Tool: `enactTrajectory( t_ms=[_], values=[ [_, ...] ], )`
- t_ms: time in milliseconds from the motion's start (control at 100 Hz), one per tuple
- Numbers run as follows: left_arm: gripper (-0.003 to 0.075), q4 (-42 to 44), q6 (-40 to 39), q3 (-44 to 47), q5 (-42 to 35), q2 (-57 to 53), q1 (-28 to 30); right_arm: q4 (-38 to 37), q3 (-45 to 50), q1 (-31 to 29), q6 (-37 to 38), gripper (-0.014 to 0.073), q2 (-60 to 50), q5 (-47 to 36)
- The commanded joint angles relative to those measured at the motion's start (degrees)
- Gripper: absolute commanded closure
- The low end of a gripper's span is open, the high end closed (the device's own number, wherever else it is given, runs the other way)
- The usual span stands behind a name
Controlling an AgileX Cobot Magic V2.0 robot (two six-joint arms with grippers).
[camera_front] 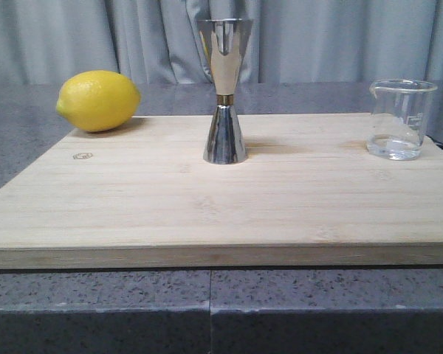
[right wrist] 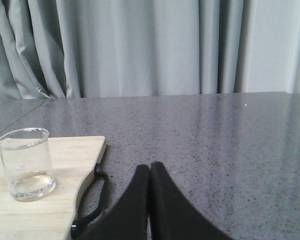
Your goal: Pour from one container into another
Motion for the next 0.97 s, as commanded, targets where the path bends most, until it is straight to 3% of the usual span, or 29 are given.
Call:
enactTrajectory(
  t_ms=[0,290,430,960],
  values=[
    [0.0739,-0.5,0.0,1.7,-4.7,-1.3,-0.4,0.2,0.5,0.0,-0.4,0.0666,-1.1,-5.1],
    [0.0739,-0.5,0.0,1.7,-4.7,-1.3,-0.4,0.6,0.5,0.0,-0.5,0.0665,-1.1,-5.1],
    [0.0739,-0.5,0.0,1.7,-4.7,-1.3,-0.4,5.3,0.5,0.0,-7.4,0.0665,-1.1,-6.5],
    [0.0739,-0.5,0.0,1.7,-4.7,-1.3,-0.4,5.3,0.5,0.0,-7.4,0.0666,-1.1,-6.5]
  ],
)
